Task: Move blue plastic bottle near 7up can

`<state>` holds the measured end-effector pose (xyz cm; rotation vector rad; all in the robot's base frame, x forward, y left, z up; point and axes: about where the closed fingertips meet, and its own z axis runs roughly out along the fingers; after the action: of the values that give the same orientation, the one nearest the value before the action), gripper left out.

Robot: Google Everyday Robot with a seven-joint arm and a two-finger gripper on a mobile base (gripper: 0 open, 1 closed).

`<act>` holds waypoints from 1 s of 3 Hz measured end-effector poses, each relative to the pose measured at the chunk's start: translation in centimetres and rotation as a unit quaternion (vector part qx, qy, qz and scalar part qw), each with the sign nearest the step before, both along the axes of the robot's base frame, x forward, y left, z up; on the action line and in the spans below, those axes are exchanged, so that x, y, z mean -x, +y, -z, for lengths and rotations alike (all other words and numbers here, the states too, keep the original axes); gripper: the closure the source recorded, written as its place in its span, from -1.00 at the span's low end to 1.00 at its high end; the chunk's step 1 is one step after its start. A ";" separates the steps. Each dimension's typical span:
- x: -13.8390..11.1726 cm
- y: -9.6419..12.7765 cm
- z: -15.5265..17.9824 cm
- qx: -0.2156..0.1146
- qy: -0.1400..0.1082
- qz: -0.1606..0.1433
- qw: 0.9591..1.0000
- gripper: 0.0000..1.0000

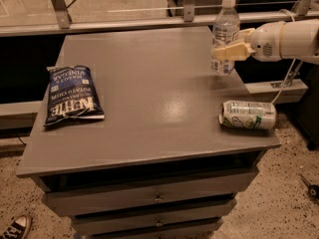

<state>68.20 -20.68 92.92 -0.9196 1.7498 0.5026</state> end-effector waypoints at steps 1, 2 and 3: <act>1.4 -0.3 1.7 -0.006 0.022 -0.021 1.000 1.00; 2.4 -0.2 2.8 -0.008 0.039 -0.045 0.998 1.00; 4.1 -0.1 3.4 0.002 0.052 -0.077 0.996 0.48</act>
Offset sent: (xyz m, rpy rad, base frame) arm -0.0401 -0.0075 -0.0393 0.0186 0.1205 0.1418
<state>64.07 -20.77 89.55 -1.0533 1.7811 0.6579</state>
